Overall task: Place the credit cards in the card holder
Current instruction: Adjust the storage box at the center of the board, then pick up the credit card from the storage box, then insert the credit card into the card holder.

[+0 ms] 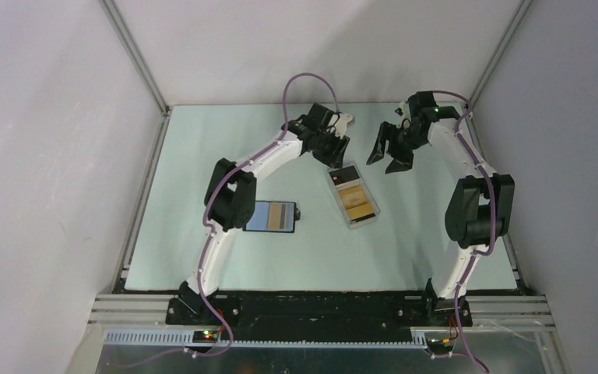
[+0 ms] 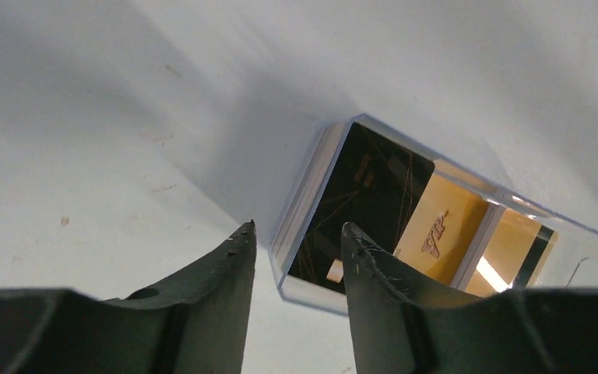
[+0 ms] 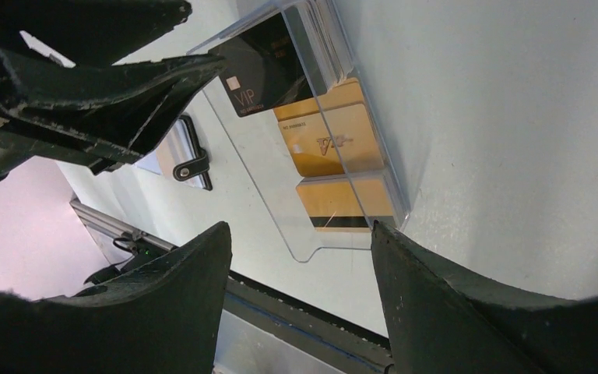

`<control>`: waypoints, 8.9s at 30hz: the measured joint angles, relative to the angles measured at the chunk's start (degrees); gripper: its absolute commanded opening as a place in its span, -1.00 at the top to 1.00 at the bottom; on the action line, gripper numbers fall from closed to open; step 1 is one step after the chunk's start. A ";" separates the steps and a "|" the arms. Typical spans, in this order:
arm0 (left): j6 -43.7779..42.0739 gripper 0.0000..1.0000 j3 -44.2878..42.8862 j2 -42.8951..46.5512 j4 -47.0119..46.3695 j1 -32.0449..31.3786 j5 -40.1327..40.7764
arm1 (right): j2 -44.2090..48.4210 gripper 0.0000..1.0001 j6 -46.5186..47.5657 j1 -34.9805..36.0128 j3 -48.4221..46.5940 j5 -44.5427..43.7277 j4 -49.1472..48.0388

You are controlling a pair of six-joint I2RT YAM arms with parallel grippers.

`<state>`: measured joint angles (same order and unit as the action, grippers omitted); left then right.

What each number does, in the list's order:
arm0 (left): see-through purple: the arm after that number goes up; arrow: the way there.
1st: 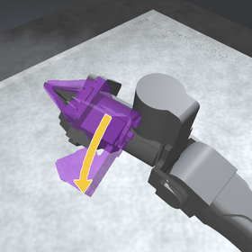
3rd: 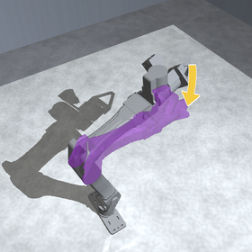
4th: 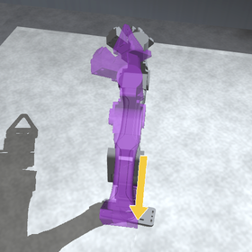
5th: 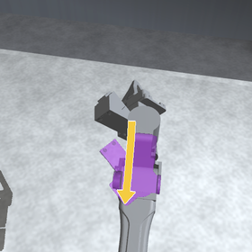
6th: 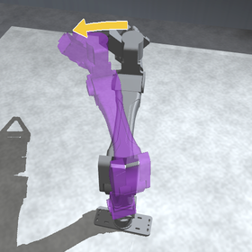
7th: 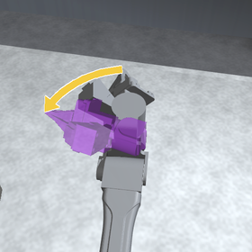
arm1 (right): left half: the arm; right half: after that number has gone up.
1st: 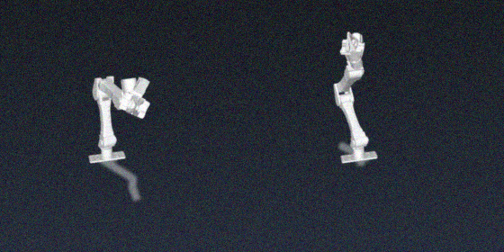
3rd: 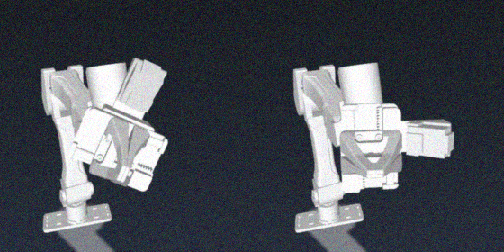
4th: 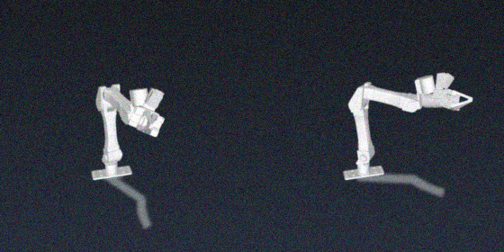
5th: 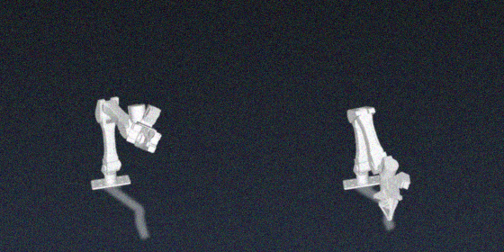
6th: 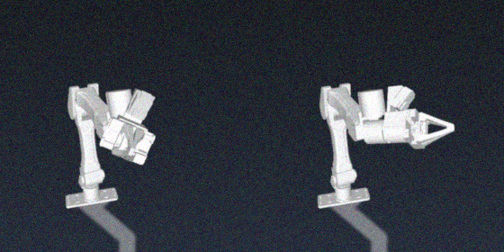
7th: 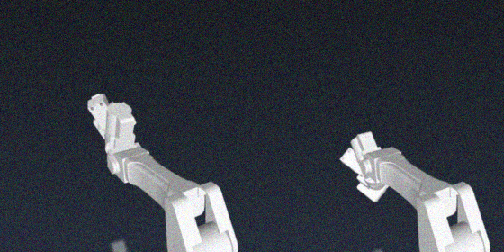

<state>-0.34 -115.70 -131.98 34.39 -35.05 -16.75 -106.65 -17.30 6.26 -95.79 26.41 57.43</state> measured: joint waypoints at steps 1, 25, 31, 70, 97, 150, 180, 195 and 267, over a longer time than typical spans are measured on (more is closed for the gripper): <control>0.07 0.14 -0.72 -0.55 0.00 -0.26 0.02 | 0.37 -0.40 0.13 0.00 0.42 0.00 0.00; 28.35 1.00 22.49 12.44 -5.66 -1.90 9.99 | 3.91 -0.29 0.15 6.16 6.16 -1.53 -0.57; 40.79 0.76 33.00 19.41 -8.83 -6.45 15.02 | 3.72 -0.13 -1.66 5.86 8.79 1.68 -4.11; 53.16 0.11 58.23 29.40 -43.25 -1.36 1.05 | -8.04 0.71 -5.20 12.74 10.62 0.26 -11.32; 52.65 0.29 57.61 28.02 -43.71 -1.29 -1.70 | -8.22 0.80 -4.68 16.48 4.44 -5.86 -4.79; 49.35 0.29 57.64 28.52 -41.59 -0.44 -0.96 | -8.22 1.00 -8.92 14.91 12.44 13.46 -17.38; 34.84 0.02 65.72 55.76 -30.97 6.97 7.32 | 1.36 1.00 -5.92 8.76 12.55 26.58 -18.97; 42.51 0.07 88.28 80.21 -30.69 21.07 1.11 | 3.63 1.00 5.20 16.94 8.79 41.92 -16.41; 26.75 0.52 67.06 39.91 -11.76 24.22 6.32 | -21.86 1.00 -16.13 38.58 1.38 10.01 -26.43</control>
<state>26.41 -48.64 -92.07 22.63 -10.83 -10.44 -128.51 -33.43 44.84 -94.41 36.42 31.00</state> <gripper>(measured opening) 0.243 0.018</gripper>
